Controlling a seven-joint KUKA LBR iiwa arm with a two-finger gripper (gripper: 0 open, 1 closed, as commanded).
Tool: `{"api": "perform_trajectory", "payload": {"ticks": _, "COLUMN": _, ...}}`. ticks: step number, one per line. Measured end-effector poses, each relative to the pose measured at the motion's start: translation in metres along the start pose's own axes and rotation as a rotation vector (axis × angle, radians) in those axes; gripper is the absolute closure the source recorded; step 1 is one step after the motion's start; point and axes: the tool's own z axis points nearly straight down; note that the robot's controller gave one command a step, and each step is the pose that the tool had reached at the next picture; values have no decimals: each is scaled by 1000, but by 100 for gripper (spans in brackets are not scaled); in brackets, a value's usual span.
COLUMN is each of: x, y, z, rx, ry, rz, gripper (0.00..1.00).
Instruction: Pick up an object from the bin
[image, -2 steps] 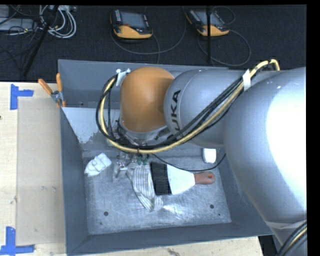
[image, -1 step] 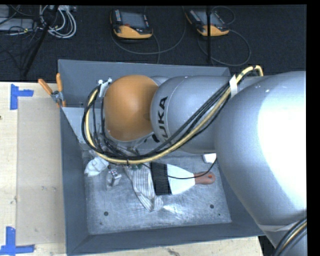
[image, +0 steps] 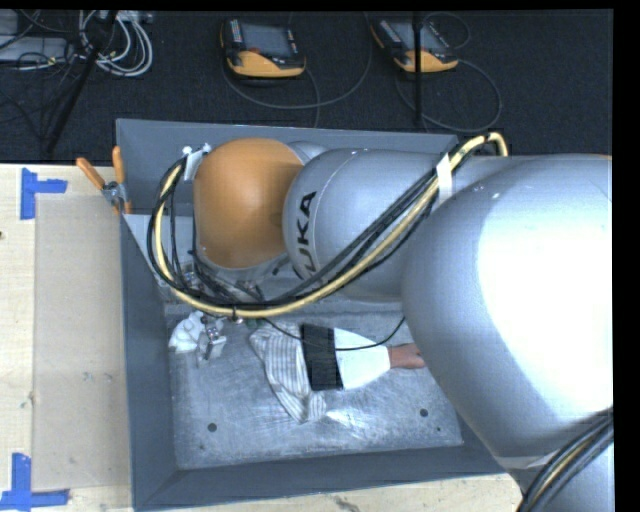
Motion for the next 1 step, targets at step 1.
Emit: {"api": "perform_trajectory", "payload": {"ticks": 1, "x": 3, "y": -9, "z": 34, "rx": -1, "ry": 3, "rz": -285, "gripper": 0}}
